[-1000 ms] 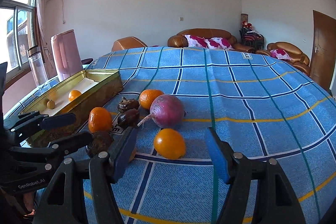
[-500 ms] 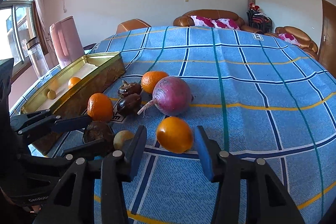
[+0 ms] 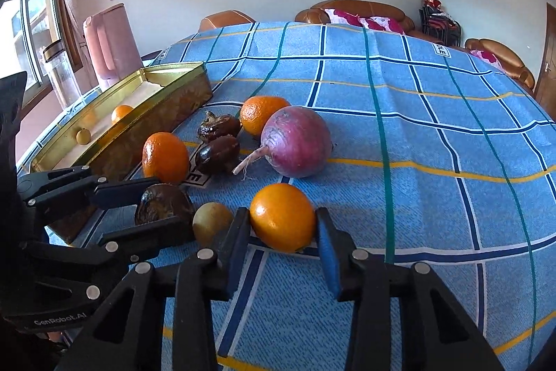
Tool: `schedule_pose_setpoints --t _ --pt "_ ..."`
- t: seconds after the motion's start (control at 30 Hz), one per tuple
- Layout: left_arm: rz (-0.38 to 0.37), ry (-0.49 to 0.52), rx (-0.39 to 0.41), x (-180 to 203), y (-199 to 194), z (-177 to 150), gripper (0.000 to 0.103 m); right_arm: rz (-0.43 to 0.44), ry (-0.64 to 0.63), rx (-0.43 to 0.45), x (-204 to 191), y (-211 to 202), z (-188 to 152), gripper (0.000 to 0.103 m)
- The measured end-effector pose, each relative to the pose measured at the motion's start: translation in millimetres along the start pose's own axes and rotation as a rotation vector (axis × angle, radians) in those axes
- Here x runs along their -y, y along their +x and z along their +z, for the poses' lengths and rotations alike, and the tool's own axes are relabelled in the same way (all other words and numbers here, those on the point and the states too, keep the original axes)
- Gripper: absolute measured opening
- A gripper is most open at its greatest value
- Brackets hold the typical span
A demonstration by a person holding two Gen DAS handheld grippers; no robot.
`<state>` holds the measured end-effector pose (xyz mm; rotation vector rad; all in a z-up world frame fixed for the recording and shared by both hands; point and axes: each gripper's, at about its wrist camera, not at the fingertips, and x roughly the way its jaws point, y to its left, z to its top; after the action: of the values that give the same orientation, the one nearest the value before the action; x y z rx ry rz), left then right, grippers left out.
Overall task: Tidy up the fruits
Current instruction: 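Move left tool to a dark brown fruit while right tool approaches another orange, then close left tool on the dark brown fruit while right tool grasps the orange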
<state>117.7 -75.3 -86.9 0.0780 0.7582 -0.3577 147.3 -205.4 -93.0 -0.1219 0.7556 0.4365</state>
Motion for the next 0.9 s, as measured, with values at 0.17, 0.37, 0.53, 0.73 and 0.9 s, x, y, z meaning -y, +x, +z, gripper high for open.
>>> schedule_pose_setpoints --t 0.17,0.37,0.53,0.73,0.9 --pt "0.011 0.007 -0.014 1 3 1 0.043 -0.016 -0.024 0.016 -4 -2 -1 0.040" --pt "0.014 0.006 -0.059 1 11 2 0.046 -0.015 -0.031 0.026 -6 -4 -1 0.040" --pt "0.023 0.029 -0.039 4 9 1 0.044 -0.021 -0.037 0.039 -7 -6 -2 0.040" --pt "0.026 0.013 0.022 -1 -1 0 0.044 -0.018 -0.043 0.065 -8 -11 -3 0.040" --pt "0.042 0.004 0.075 -1 -9 -2 0.044 -0.015 -0.047 0.087 -8 -14 -5 0.040"
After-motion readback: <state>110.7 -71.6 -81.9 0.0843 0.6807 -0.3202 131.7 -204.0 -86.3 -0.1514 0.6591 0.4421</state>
